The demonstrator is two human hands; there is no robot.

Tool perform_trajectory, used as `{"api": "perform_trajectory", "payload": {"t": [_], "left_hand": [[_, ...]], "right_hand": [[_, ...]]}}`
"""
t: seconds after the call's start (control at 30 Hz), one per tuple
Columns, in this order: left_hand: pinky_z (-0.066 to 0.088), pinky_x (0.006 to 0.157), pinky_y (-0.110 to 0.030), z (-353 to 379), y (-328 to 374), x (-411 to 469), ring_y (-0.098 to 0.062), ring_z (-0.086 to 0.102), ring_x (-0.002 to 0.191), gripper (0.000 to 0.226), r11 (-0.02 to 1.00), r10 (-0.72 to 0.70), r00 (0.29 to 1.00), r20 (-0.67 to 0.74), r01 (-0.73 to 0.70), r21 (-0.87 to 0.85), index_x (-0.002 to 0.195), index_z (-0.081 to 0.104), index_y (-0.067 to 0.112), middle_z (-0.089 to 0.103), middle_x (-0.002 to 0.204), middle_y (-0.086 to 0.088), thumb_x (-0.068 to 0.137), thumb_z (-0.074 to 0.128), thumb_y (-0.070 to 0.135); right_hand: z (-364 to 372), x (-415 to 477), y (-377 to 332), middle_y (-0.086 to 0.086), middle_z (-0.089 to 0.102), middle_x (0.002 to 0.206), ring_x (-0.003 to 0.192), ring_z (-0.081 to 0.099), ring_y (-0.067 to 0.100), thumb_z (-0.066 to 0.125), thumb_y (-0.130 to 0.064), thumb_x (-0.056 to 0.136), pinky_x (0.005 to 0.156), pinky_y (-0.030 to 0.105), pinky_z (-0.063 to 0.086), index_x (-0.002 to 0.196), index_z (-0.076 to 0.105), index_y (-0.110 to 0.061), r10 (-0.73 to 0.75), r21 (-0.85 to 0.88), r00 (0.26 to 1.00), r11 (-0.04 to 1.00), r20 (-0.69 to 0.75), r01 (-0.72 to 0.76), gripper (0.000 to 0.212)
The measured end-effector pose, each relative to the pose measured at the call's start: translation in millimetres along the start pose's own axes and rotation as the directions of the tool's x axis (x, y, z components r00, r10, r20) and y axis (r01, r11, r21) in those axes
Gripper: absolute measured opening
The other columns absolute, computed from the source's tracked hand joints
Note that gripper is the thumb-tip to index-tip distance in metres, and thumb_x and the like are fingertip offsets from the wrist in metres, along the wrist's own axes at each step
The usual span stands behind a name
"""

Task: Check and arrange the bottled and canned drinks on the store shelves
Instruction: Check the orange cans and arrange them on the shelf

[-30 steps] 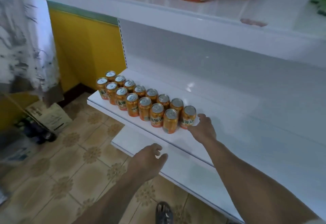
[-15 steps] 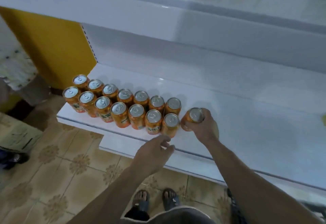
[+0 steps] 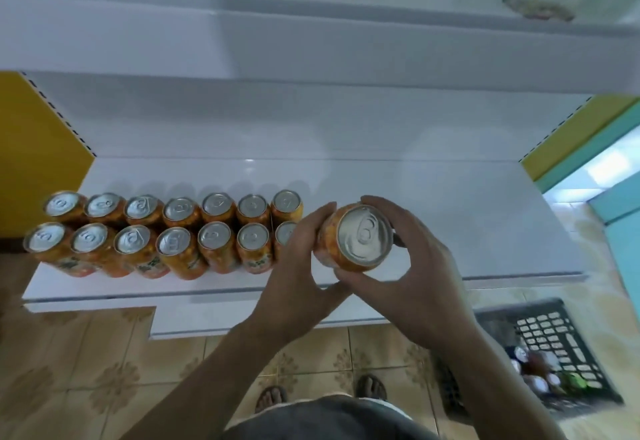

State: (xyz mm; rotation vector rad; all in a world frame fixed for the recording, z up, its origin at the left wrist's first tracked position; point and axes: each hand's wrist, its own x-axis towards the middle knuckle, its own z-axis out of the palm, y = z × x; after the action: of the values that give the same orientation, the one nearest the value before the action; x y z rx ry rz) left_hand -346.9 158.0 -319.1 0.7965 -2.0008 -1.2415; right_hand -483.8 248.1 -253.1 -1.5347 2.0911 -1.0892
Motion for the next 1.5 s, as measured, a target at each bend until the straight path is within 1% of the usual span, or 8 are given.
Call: {"api": "perform_trajectory", "payload": {"t": [0.27, 0.43, 0.77, 0.83, 0.93, 1.07, 1.27, 1.5], "left_hand": [[0.050, 0.102, -0.042, 28.4, 34.5, 14.7, -0.023, 0.056, 0.125, 0.080, 0.991, 0.082, 0.993, -0.089, -0.091, -0.095, 0.140, 0.045, 0.004, 0.057, 0.133, -0.006, 0.073, 0.087, 0.016], [0.050, 0.102, -0.045, 40.1, 36.4, 20.1, -0.023, 0.055, 0.127, 0.081, 0.994, 0.067, 0.995, -0.069, -0.072, -0.081, 0.141, 0.044, 0.005, 0.056, 0.135, -0.004, 0.074, 0.086, 0.020], [0.046, 0.095, -0.013, 46.3, 51.2, 13.9, -0.003, 0.053, 0.126, 0.070, 0.990, 0.018, 1.000, 0.003, -0.017, -0.140, 0.138, 0.044, 0.030, 0.055, 0.132, 0.028, 0.078, 0.077, 0.032], [0.054, 0.091, -0.023, 42.6, 52.6, 9.3, -0.011, 0.056, 0.125, 0.078, 0.981, -0.019, 1.000, -0.010, 0.016, -0.195, 0.143, 0.042, 0.033, 0.053, 0.133, 0.022, 0.075, 0.080, 0.036], [0.055, 0.095, -0.036, 34.3, 58.5, 4.4, -0.018, 0.050, 0.134, 0.082, 0.965, 0.000, 0.999, -0.033, -0.009, -0.261, 0.144, 0.039, 0.038, 0.048, 0.143, 0.016, 0.074, 0.081, 0.031], [0.039, 0.114, -0.048, 31.9, 75.4, 0.9, -0.019, 0.034, 0.147, 0.083, 0.975, 0.079, 0.997, 0.010, -0.075, -0.209, 0.150, 0.031, 0.029, 0.037, 0.156, 0.013, 0.080, 0.075, 0.027], [0.037, 0.114, -0.054, 31.8, 89.9, -3.0, -0.022, 0.036, 0.145, 0.075, 0.980, 0.115, 0.993, -0.040, -0.120, -0.159, 0.147, 0.037, 0.037, 0.042, 0.153, 0.014, 0.082, 0.071, 0.027], [0.041, 0.110, -0.053, 28.8, 89.6, -6.8, -0.027, 0.035, 0.145, 0.075, 0.983, 0.148, 0.988, -0.040, -0.152, -0.106, 0.149, 0.035, 0.030, 0.040, 0.153, 0.008, 0.083, 0.071, 0.029]], "right_hand": [[-49.5, -4.2, -4.7, -0.024, 0.054, 0.130, 0.122, 0.051, -0.004, 0.068, -0.052, 0.076, 0.102, 0.005, 0.036, 0.139, 0.051, -0.030, -0.281, -0.113, 0.958, 0.955, -0.050, 0.274, 0.069], [-61.5, 1.4, 7.3, -0.021, 0.058, 0.130, 0.120, 0.052, -0.002, 0.066, -0.055, 0.075, 0.099, 0.004, 0.036, 0.138, 0.052, -0.030, -0.269, -0.096, 0.963, 0.960, -0.034, 0.264, 0.069], [-62.9, 3.5, 14.2, -0.033, 0.061, 0.118, 0.113, 0.058, -0.005, 0.078, -0.056, 0.062, 0.087, 0.008, 0.047, 0.123, 0.052, -0.047, -0.023, 0.128, 0.999, 0.991, -0.024, 0.026, 0.067], [-61.7, 5.8, 16.4, -0.021, 0.069, 0.112, 0.104, 0.067, 0.004, 0.083, -0.044, 0.059, 0.078, 0.018, 0.056, 0.118, 0.058, -0.041, 0.204, 0.471, 0.979, 0.863, 0.012, -0.185, 0.064], [-53.1, 12.2, 25.3, 0.002, 0.073, 0.100, 0.091, 0.070, 0.020, 0.074, -0.035, 0.074, 0.068, 0.025, 0.057, 0.120, 0.062, -0.017, 0.434, 0.833, 0.859, 0.340, 0.273, -0.436, 0.051], [-37.2, 9.5, 24.8, 0.011, 0.069, 0.093, 0.079, 0.064, 0.018, 0.056, -0.045, 0.086, 0.056, 0.024, 0.057, 0.108, 0.073, -0.006, 0.356, 0.760, 0.671, -0.290, 0.650, -0.582, 0.047], [-22.2, 0.5, 24.1, 0.011, 0.069, 0.089, 0.075, 0.068, 0.018, 0.054, -0.049, 0.093, 0.072, 0.022, 0.056, 0.097, 0.075, -0.001, 0.149, 0.627, 0.630, -0.412, 0.762, -0.662, 0.052], [-27.9, -8.8, 23.6, 0.012, 0.071, 0.092, 0.075, 0.068, 0.018, 0.051, -0.046, 0.094, 0.072, 0.025, 0.057, 0.105, 0.075, -0.002, 0.232, 0.722, 0.689, -0.333, 0.687, -0.607, 0.051]]}}
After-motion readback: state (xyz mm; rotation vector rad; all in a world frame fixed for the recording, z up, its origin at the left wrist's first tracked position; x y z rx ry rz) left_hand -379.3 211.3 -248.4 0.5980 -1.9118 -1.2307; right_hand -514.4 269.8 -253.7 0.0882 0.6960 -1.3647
